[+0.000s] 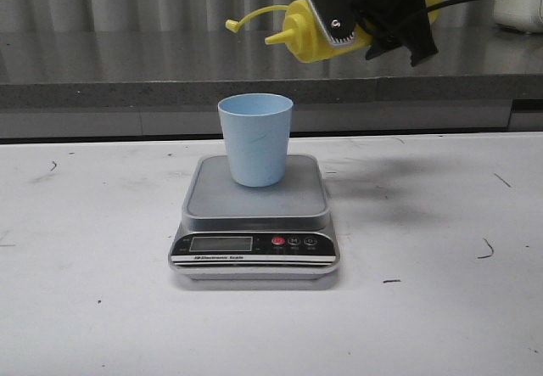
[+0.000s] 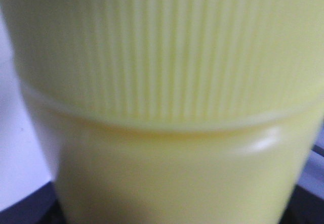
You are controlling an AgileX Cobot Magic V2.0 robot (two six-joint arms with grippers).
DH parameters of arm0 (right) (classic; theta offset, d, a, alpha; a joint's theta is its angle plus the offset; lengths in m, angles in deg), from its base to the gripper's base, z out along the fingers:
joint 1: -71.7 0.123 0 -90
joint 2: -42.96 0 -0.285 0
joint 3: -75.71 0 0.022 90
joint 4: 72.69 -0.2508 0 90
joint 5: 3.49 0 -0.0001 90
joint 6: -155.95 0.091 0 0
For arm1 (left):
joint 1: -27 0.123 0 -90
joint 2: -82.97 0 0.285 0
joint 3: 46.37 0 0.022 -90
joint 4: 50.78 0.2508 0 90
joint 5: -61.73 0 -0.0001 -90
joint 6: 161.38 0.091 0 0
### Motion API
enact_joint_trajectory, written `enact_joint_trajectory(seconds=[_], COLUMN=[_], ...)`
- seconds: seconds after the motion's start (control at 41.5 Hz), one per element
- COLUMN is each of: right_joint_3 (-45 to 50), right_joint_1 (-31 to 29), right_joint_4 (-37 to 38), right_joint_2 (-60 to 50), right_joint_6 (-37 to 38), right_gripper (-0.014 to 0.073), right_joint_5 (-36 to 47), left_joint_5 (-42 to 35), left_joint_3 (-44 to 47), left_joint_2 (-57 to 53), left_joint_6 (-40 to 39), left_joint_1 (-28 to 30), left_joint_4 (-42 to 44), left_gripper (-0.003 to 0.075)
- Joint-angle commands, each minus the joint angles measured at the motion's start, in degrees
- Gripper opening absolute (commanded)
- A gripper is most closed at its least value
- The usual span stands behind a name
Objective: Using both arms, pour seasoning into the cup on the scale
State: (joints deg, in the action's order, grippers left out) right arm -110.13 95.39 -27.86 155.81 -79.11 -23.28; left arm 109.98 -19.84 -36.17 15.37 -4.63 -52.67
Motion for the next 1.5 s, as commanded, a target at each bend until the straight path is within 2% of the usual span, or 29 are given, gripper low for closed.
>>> enact_joint_trajectory(seconds=[0.0,0.169,0.314,0.458,0.699,0.844,0.941,1.037,1.158,1.471], right_joint_3=[-2.5,-2.5,-2.5,-2.5,-2.5,-2.5,-1.7,0.9,7.1,29.4], right_joint_1=[0.0,0.0,0.0,0.0,0.0,-0.7,-2.2,-4.7,-8.2,-16.5], right_joint_4=[2.9,2.9,2.9,2.5,2.5,2.1,0.0,-3.1,-6.5,-14.3], right_joint_2=[-3.3,-3.3,-3.3,-3.3,-4.3,-5.8,-7.4,-10.2,-14.3,-22.8], right_joint_6=[0.1,1.5,7.9,22.1,52.2,61.1,67.8,73.2,76.2,78.3], right_gripper=[0.0309,0.0309,0.0309,0.0309,0.0309,0.0309,0.0309,0.0309,0.0309,0.0309], right_joint_5=[2.7,2.7,2.7,2.2,-1.2,-8.3,-9.6,-6.2,1.3,28.6], left_joint_5=[-3.6,-3.6,-3.6,-3.6,-3.6,-3.6,-3.6,-3.6,-3.6,-3.6], left_joint_3=[-1.6,-1.6,-1.6,-1.6,-1.6,-1.6,-1.6,-1.6,-1.6,-1.6], left_joint_2=[-0.6,-0.6,-0.6,-0.6,-0.6,-0.6,-0.6,-0.6,-0.6,-0.6], left_joint_6=[0.0,0.0,0.0,0.0,0.0,0.0,0.0,0.0,0.0,0.0], left_joint_1=[-0.6,-0.6,-0.6,-0.6,-0.6,-0.6,-0.6,-0.6,-0.6,-0.6], left_joint_4=[-0.7,-0.7,-0.7,-0.7,-0.7,-0.7,-0.7,-0.7,-0.7,-0.7], left_gripper=[0.0418,0.0418,0.0418,0.0418,0.0418,0.0418,0.0418,0.0418,0.0418,0.0418])
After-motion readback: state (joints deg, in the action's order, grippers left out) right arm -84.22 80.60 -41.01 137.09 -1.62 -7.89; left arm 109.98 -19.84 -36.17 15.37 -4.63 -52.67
